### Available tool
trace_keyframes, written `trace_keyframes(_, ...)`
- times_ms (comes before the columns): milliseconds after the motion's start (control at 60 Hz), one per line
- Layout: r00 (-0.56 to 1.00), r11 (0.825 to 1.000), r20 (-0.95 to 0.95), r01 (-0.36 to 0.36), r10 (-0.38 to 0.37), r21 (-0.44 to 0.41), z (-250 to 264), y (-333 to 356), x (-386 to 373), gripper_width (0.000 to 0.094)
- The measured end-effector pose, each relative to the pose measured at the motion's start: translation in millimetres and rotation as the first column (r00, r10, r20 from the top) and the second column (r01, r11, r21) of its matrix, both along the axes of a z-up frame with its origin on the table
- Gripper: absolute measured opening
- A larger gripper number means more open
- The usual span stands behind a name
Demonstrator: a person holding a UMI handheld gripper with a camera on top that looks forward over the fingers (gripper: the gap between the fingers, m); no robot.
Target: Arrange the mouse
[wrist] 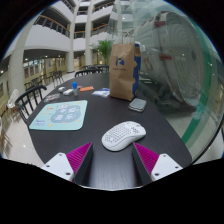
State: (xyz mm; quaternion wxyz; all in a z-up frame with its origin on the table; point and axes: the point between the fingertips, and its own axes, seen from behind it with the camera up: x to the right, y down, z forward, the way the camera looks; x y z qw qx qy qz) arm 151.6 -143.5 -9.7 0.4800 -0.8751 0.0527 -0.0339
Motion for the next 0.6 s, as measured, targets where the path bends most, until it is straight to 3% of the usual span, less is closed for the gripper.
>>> trace_keyframes(117,0.999,0.999,-0.033,0.039,-0.04,-0.033,-1,19,10,0.082)
trace_keyframes(217,0.998,0.997,-0.062,0.01,-0.015,-0.073,-4,47,14,0.0838)
trace_keyframes(367,0.999,0.994,-0.035,0.036,-0.04,-0.102,-7,86,26,0.0815)
trace_keyframes(417,0.998,0.995,0.008,0.058,-0.058,-0.087,-6,101,33,0.0716)
trace_keyframes(433,0.998,0.995,0.004,0.058,-0.058,-0.084,-7,102,31,0.0604)
trace_keyframes(450,0.998,0.995,-0.012,0.057,-0.058,-0.076,-7,104,27,0.0557)
trace_keyframes(600,0.997,0.992,-0.016,0.077,-0.079,-0.095,-5,108,29,0.0414)
